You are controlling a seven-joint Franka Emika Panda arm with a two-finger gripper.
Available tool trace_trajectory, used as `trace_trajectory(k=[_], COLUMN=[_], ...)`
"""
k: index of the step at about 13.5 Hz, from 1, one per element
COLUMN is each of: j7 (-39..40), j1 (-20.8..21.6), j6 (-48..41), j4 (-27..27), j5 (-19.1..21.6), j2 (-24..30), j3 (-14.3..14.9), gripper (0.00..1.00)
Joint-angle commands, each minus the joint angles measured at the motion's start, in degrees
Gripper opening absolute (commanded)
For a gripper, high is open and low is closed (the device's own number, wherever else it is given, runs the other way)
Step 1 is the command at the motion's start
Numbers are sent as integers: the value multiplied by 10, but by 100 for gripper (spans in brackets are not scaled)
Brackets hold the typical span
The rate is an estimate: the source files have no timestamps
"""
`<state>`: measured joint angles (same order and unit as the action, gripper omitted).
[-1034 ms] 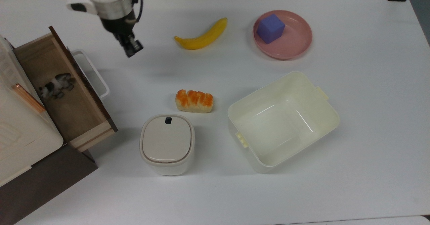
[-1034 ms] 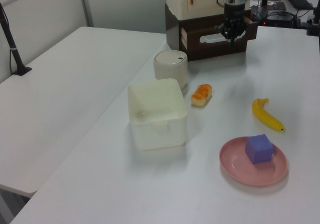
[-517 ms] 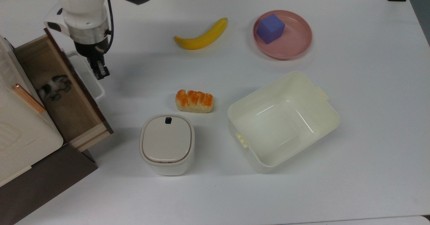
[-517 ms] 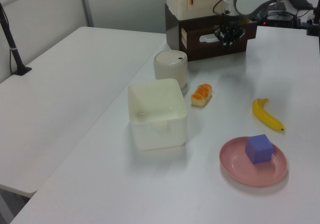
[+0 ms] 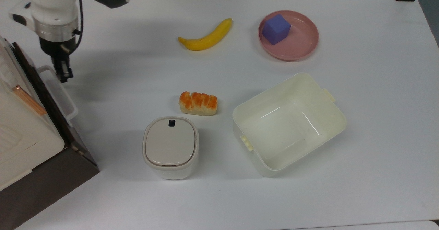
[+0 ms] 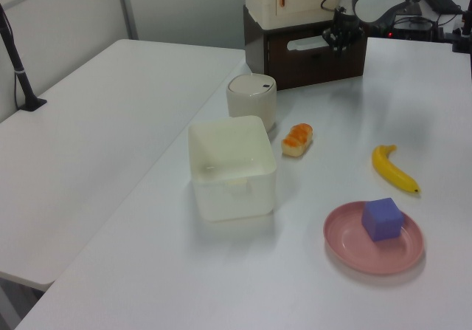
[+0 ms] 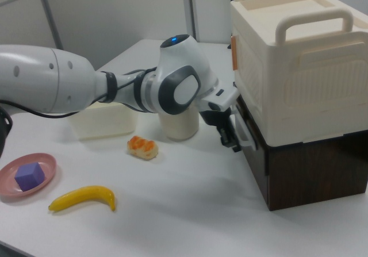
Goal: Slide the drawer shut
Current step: 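Push the drawer front inward with the closed gripper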
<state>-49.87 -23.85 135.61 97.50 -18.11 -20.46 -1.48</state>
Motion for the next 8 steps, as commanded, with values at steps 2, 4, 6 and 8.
trace_trajectory(k=[2, 4, 6, 8], j7=[-8, -4, 75, 135], j1=[-17, -17, -10, 11], j6=[44, 43, 33, -15], j4=[-32, -32, -28, -28], j5=[-39, -41, -37, -32], j2=[-34, -34, -26, -16], j3=[1, 1, -7, -18], gripper=[0, 0, 0, 0])
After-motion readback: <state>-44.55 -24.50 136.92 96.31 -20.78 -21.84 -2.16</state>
